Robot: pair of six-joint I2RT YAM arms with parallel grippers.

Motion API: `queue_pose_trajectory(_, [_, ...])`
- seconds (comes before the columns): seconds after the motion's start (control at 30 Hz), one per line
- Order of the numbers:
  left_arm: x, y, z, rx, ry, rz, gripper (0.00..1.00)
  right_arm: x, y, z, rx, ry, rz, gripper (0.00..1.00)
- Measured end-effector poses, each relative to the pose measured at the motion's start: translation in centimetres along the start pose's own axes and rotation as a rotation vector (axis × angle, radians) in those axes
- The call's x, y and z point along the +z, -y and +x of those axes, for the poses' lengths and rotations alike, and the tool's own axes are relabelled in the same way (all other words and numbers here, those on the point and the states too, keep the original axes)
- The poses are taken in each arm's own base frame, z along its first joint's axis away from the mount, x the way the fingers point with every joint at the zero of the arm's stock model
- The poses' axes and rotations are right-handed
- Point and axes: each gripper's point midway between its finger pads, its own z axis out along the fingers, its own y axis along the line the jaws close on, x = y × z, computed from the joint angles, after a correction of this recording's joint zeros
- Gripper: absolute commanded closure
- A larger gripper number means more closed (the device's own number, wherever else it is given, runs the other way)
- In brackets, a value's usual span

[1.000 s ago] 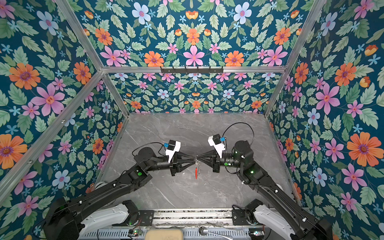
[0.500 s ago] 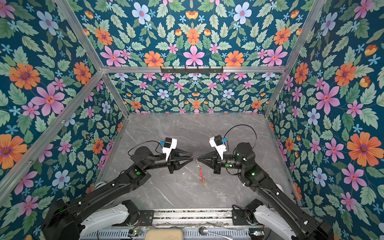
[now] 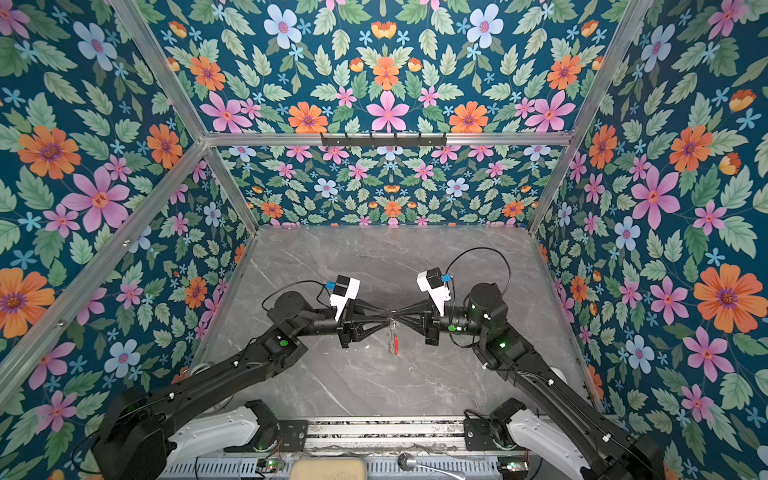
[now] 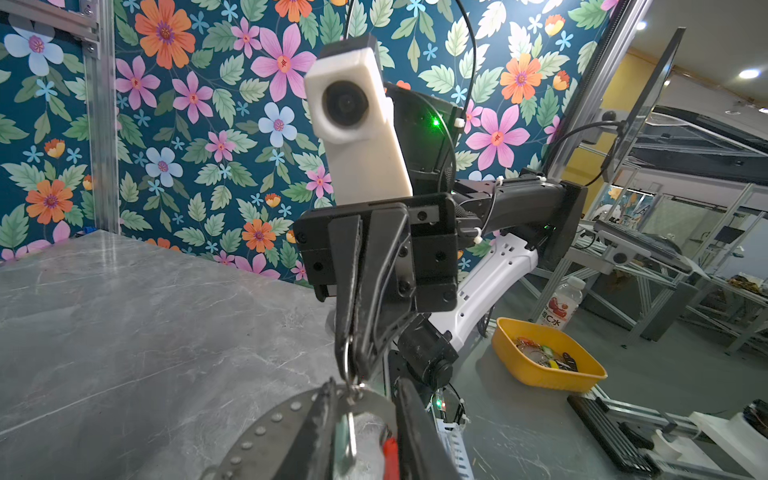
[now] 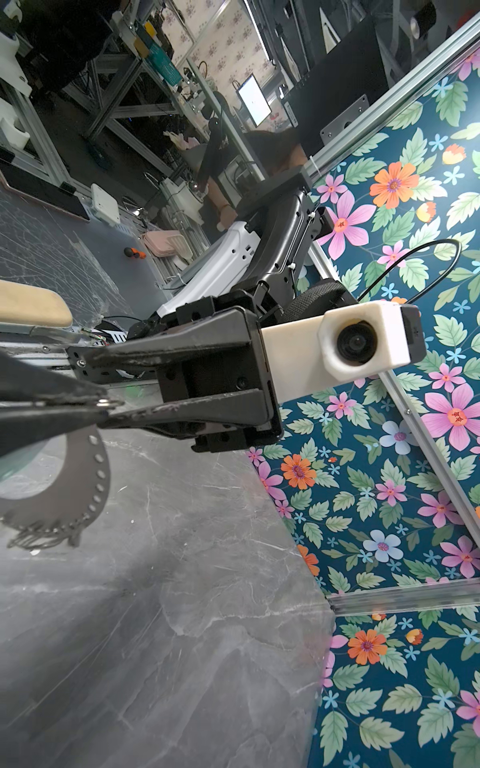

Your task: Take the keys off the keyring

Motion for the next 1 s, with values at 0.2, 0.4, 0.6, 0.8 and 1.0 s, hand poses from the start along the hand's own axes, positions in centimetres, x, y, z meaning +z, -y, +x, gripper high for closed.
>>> queue_pose_trajectory(0.2, [0.03, 0.00, -0.14, 0.002, 0.005, 0.001, 0.77, 0.29, 0.00, 0.16, 0.012, -0.008, -0.007, 1.00])
queue_pose_trajectory(0.4, [-0.18, 0.10, -0.77, 0.022, 0.025, -0.015, 0.81, 0.22, -0.45, 0.03, 0.002, -0.003, -0.015, 1.00])
queue_pose_trajectory(0.6, [0.07, -0.13, -0.39, 0.011, 0.016, -0.005, 0.80, 0.17, -0.69, -0.15, 0.005, 0.004, -0.019, 1.00])
queue_pose_trajectory(0.8, [0.16, 0.05, -0.52, 0.012, 0.021, 0.010, 0.86, 0.35, -0.34, -0.22, 0.006, 0.008, -0.011, 1.00])
queue_pose_trajectory(1.0, [0.11, 0.04, -0.66, -0.002, 0.028, 0.008, 1.00, 0.54, -0.23, -0.31, 0.001, 0.013, -0.010, 1.00])
